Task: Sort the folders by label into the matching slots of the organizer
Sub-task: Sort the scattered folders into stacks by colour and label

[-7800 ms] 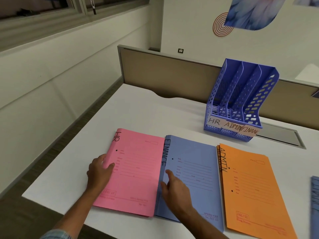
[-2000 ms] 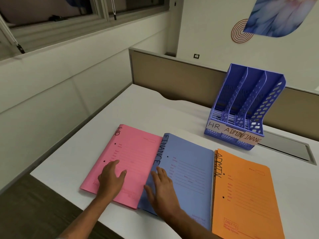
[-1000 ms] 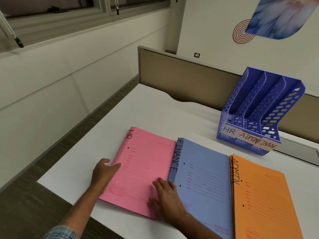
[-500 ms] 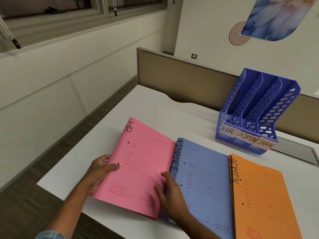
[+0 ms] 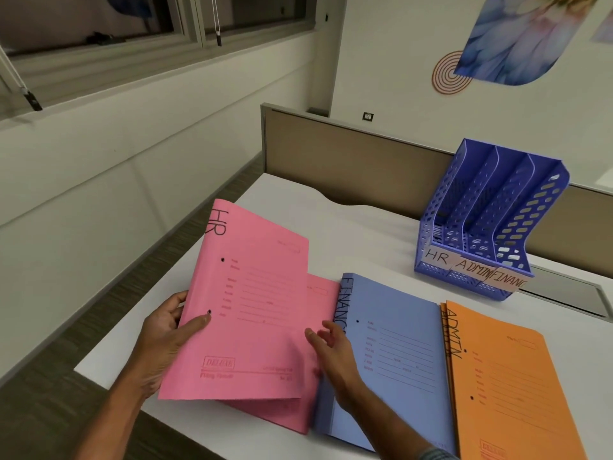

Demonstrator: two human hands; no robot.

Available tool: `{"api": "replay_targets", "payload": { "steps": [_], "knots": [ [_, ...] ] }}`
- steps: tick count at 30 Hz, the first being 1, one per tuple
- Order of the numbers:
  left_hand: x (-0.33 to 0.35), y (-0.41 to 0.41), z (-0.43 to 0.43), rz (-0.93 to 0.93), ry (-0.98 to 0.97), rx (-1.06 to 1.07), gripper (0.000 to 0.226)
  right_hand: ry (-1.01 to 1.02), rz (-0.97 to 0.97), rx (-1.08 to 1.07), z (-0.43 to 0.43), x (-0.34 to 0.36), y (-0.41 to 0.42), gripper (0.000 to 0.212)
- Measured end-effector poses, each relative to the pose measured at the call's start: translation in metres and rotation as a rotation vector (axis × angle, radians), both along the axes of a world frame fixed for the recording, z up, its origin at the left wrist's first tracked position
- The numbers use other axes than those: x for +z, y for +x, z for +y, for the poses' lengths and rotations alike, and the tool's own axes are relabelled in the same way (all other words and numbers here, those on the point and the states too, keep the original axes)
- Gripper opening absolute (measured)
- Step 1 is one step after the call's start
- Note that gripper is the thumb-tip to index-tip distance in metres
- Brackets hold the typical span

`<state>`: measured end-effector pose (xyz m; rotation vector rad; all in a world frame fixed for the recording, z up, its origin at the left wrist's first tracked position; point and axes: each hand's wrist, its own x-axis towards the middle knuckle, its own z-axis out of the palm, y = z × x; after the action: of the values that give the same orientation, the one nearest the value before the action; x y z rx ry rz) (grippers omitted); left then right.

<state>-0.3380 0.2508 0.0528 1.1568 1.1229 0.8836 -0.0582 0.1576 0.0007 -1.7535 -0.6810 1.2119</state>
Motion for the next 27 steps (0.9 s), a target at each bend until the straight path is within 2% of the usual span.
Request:
{"api": "replay_targets", "payload": {
  "steps": [6,9,12,16,21,27],
  "knots": [
    [0.008,0.034,0.001,-0.115,-0.034,-0.079,0.045,0.079,0.165,-0.098,0.012,0.021,0.028,0.032],
    [0.008,0.069,-0.005,-0.134,-0.043,-0.141,0.041,0.107,0.154,-0.211,0.012,0.026,0.047,0.029],
    [0.011,0.110,-0.010,-0.126,-0.057,-0.197,0.046,0.185,0.095,-0.301,0.007,0.030,0.072,0.023],
    [0.023,0.164,-0.006,-0.102,-0.073,-0.239,0.052,0.288,0.021,-0.353,-0.002,0.039,0.116,0.023],
    [0.046,0.233,0.010,-0.114,-0.079,-0.214,0.061,0.442,-0.032,-0.313,-0.007,0.062,0.185,0.032],
    [0.069,0.315,0.019,-0.108,-0.075,-0.162,0.044,0.559,-0.123,-0.277,-0.001,0.085,0.258,0.033]
  ]
}}
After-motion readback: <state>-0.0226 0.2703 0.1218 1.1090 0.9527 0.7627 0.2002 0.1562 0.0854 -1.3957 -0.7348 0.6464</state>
